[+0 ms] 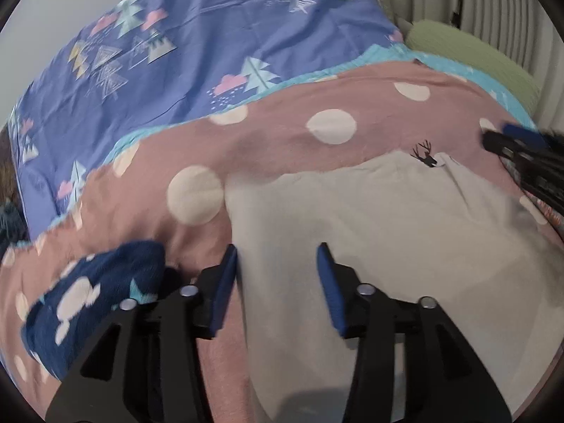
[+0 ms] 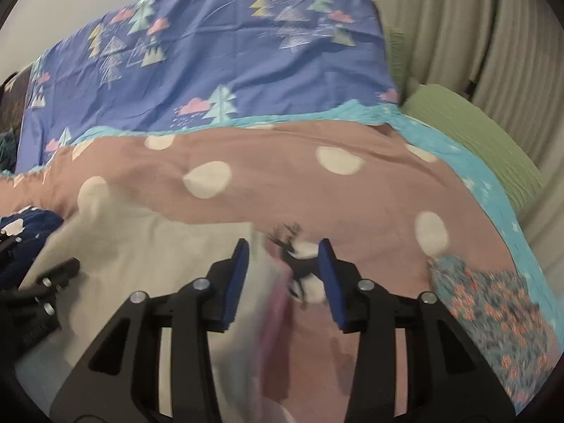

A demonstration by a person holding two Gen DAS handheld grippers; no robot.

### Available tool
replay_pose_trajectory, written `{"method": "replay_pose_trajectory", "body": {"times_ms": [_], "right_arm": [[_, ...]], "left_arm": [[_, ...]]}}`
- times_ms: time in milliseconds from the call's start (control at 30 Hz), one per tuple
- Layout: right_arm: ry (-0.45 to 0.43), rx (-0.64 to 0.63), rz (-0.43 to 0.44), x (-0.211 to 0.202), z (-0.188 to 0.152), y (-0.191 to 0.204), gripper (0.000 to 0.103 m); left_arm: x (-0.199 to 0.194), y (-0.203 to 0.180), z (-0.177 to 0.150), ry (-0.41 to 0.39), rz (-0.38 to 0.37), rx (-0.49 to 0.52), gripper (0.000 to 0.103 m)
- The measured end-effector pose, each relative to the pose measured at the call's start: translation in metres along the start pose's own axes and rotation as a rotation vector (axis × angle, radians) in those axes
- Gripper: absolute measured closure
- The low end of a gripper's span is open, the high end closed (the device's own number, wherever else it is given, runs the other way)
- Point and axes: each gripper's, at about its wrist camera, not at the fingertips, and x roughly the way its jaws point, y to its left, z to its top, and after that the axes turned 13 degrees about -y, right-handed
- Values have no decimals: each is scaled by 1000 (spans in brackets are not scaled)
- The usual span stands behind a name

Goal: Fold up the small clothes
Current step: 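Lift the grey T-shirt with the left tool and carry it onto the pink cloth, then release the grey T-shirt onto the pink cloth stack and open the left tool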

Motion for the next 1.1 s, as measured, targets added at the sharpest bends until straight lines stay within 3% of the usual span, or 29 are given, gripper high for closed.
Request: {"method": "replay_pose_trajectory", "body": {"times_ms": [100,167,267,333,400,433,500,567,667,733,833,900,967,1100], "right_arm": [[-38,34,63,-39,-15,-11,61],[-118,-4,100,-80,-27,-6,61],[-200,8,262,-126,-42,1,61],[-180,-6,375,-134,-50,10,61],[-69,-66,275,-115,-68,19,61],[-3,-61,214,-98,-80,15,57],[155,208,298,-59,-108,-19,50],[209,366,343,-50,-113,-38,44],[107,178,221,-68,-109,-11,39],[32,118,168,-82,-109,-3,39],[-44,209,121,-111,-116,-19,39],[-74,348,124,-151,-130,-42,39],[-89,399,153,-195,-149,-54,39],[-125,287,136,-279,-174,-57,33]], "left_arm": [[-17,14,-4,-25,-44,-57,52],[-37,14,-6,-73,-67,-50,52],[-70,-4,-12,-142,-180,-24,52],[-75,-21,-21,-128,-240,11,52],[-61,-43,-39,-45,-232,96,46],[-56,-52,-49,-47,-215,140,43],[-56,-64,-68,-141,-184,196,42],[-58,-65,-73,-174,-167,175,42],[-60,-64,-72,-164,-163,145,41],[-65,-64,-69,-153,-142,129,39],[-93,-66,-73,-127,-115,75,33],[-134,-58,-89,-169,-215,-34,32],[-173,-53,-108,-224,-260,-62,21],[-245,-51,-161,-283,-206,-78,11]]}}
